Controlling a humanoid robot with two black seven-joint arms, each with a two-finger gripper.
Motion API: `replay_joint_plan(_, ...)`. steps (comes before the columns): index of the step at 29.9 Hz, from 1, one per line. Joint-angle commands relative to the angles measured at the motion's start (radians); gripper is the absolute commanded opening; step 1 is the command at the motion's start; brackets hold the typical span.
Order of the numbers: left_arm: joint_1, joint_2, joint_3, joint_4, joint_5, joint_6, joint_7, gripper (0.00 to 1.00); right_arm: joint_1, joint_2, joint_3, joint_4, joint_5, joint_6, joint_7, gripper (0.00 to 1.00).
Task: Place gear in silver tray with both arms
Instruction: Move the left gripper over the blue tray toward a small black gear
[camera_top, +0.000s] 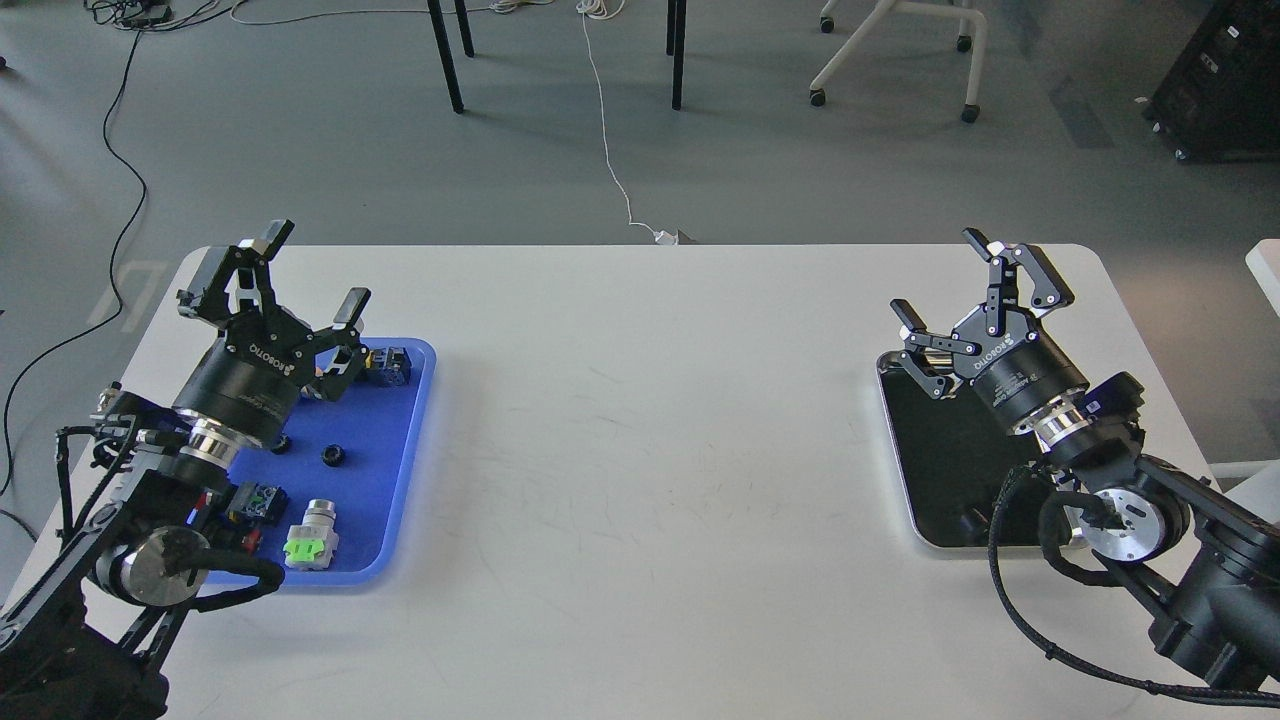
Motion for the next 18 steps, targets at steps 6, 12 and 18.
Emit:
replay_joint_plan(6,-0.002,0.056,0.018,0.026,0.005,-0.023,-0.012,0.98,0.000,-0.002,-0.003,0.003,-0.001,0.000,0.000,0.99)
replay_joint_plan(12,-0.001,0.166,0.018,-0.042,0.289,-0.063,-0.056,0.98,0.002,-0.002,-0.035,0.002,-0.001,0.000,0.000,0.99)
replay_joint_plan(18,-0.034,0.306,0.037,-0.082,0.661,-0.063,-0.132,0.98,0.002,0.000,-0.038,0.003,-0.001,0.000,0.000,0.99)
